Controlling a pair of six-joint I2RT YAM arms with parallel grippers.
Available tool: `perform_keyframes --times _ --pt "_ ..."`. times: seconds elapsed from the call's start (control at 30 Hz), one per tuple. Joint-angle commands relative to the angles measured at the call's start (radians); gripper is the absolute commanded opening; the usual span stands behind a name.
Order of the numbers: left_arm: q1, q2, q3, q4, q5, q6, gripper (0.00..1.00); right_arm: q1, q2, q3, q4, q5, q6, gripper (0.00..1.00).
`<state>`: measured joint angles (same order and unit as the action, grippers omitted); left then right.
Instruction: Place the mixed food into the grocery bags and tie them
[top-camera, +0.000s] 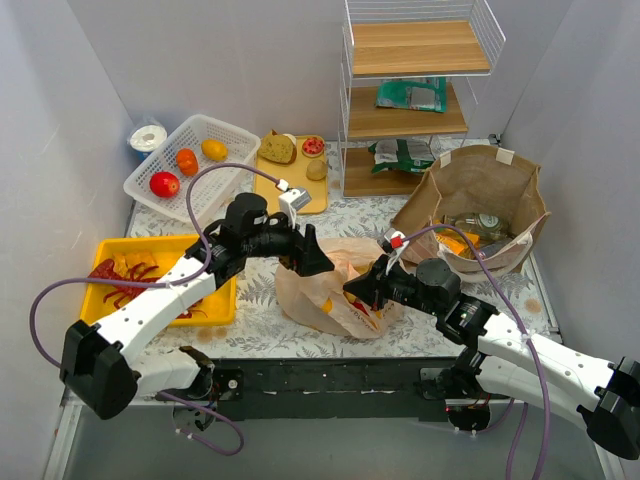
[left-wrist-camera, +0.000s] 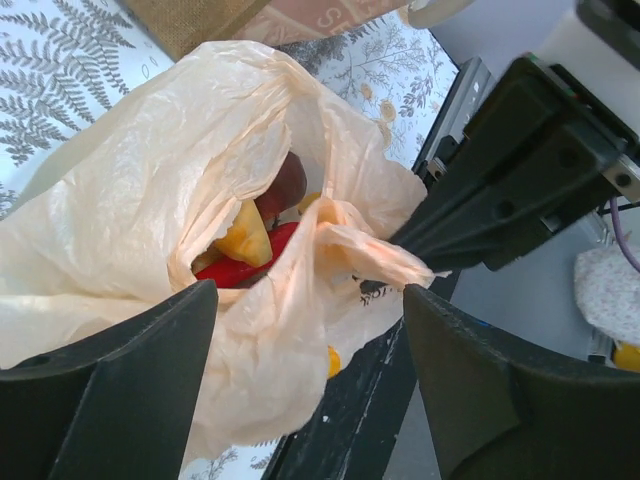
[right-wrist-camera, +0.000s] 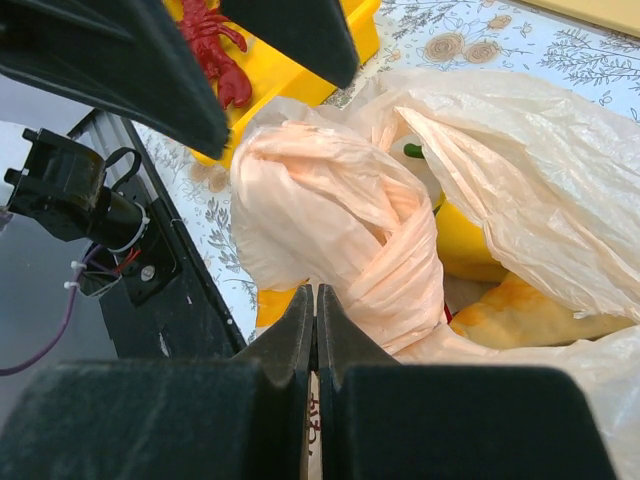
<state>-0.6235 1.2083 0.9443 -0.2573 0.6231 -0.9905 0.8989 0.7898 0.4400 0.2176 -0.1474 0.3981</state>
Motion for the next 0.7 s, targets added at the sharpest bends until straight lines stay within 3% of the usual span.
perform_keyframes --times 0.0,0.13,0.37,0.67 --pt "0.007 -0.076 -0.03 -0.086 -0.031 0.073 0.76 0.006 -0.004 0.002 0.026 0.011 0.013 0.01" --pt "0.007 -0.107 -0.05 -0.08 0.07 0.115 0.82 0.006 0.005 0.006 0.028 0.006 0.015 0.01" --pt "0.004 -0.032 0.004 0.03 0.104 0.093 0.83 0.006 0.011 0.011 0.034 0.0 0.015 0.01" --pt "-0.051 0.071 0.06 0.061 0.127 0.18 0.83 0.006 0.006 0.011 0.035 0.002 0.016 0.01"
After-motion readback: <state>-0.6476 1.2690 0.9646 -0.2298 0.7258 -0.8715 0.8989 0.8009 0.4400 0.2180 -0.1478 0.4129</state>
